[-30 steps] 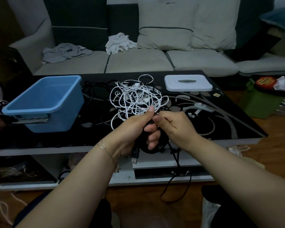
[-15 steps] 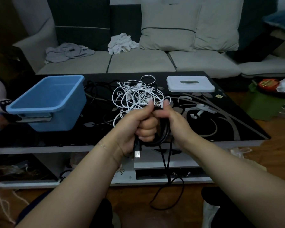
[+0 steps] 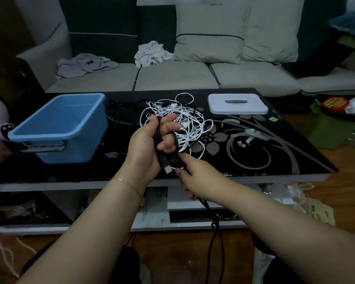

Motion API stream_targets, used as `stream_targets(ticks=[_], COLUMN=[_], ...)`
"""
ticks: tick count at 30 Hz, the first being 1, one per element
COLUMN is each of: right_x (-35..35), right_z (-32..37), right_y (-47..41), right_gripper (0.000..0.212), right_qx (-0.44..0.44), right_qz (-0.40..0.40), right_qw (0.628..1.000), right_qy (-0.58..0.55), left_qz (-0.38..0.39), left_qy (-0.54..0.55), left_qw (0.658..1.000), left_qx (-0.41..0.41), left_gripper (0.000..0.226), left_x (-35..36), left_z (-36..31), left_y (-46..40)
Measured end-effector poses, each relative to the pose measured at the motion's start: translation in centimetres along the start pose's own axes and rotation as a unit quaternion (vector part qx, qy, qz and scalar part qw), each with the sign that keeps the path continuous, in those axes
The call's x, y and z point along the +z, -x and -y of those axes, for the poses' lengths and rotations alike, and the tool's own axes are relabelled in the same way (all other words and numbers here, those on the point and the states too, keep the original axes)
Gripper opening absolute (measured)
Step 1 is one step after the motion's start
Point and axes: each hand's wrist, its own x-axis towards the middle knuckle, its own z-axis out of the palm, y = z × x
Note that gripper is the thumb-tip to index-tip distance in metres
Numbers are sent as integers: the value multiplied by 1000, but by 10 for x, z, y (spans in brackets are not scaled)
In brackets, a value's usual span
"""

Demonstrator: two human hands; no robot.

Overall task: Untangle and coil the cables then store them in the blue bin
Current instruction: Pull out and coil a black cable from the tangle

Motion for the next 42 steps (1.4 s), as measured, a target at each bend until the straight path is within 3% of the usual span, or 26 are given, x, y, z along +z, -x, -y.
stream_targets(ticks=[4,7,10,13,15,18,20,23,27,29,31,34,36,39,42], right_x=[-5,-6,-4,-9,-15,-24,-32,-45,-57,-62,-70,-83,-86,-84,-77], right_z=[1,1,3,2,-1,-4,0,7,7,1,-9,-18,-24,-30,-28], right_y=[4,6,7,9,10,7,10,15,16,13,9,6,4,-1,-3], right_gripper=[50,32,13,29,43,27,19,35,53,48,31,16,26,47,34], right_qx=[-16,-5,9,-18,-21,-23,-48,-69,-36,-26,-43,-59,-54,-55,-82], right_qz=[37,75,104,119,130,75,3,-88,-110,-81,-32,-2,-45,-104,-84], right_qw=[996,994,994,991,984,981,969,935,925,959,990,998,997,993,989], right_qy=[79,81,26,62,124,177,243,338,363,270,128,-33,-31,-3,-92], left_qz=[-28,-46,-45,-40,-34,-18,-9,33,109,120,131,173,195,200,217], left_qy=[-86,-242,-409,-500,-588,-730,-772,-765,-678,-646,-618,-603,-595,-502,-410], left_qw=[994,962,893,840,782,662,624,641,726,751,770,776,777,838,882], left_qx=[59,123,181,209,203,167,123,53,-45,-71,-89,-70,-60,-76,-84], left_gripper=[40,30,31,17,27,27,26,35,63,80,77,31,15,32,52], left_x=[4,7,8,2,-1,-2,0,1,0,0,1,2,3,5,9], left_z=[1,6,12,18,20,23,24,23,22,19,14,11,13,14,12], left_y=[3,6,8,6,4,4,3,4,3,4,6,9,11,15,16])
